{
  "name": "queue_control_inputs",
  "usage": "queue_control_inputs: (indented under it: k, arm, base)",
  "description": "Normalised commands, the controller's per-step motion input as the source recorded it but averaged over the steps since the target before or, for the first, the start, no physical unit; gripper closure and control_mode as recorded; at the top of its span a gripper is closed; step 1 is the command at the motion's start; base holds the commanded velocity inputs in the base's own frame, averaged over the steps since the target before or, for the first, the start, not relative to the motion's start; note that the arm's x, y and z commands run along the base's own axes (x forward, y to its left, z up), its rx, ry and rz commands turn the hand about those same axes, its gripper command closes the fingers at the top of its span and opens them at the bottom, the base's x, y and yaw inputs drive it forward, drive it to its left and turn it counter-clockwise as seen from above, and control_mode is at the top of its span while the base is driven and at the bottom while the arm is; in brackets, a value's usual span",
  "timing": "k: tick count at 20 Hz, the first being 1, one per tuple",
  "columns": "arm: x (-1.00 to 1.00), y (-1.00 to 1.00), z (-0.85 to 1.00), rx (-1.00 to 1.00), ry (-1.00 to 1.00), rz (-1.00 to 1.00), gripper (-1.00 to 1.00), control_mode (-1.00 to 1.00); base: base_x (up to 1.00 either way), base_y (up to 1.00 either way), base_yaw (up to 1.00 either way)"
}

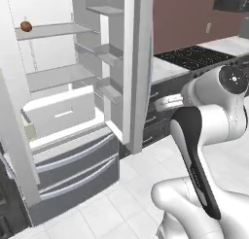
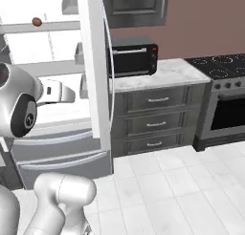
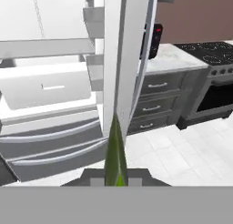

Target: Grab the onion and lemon wedge from the fridge, place them in the blender, close the lid, and turn on the blender to create a marinade.

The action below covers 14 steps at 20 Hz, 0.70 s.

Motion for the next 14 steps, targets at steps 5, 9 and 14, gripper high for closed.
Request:
queue_control_inputs:
  k: [5, 9, 14]
  arm:
    - [0.00, 0.00, 0.00, 0.00, 0.00, 0.00, 1.00, 1.00]
    - [0.00, 0.00, 0.00, 0.00, 0.00, 0.00, 1.00, 1.00]
    - [0.00, 0.00, 0.00, 0.00, 0.00, 0.00, 1.00, 1.00]
  base:
    - [-0.04, 0.00, -0.77]
    - [0.00, -0.03, -0.78]
    - [0.04, -0.02, -0.74]
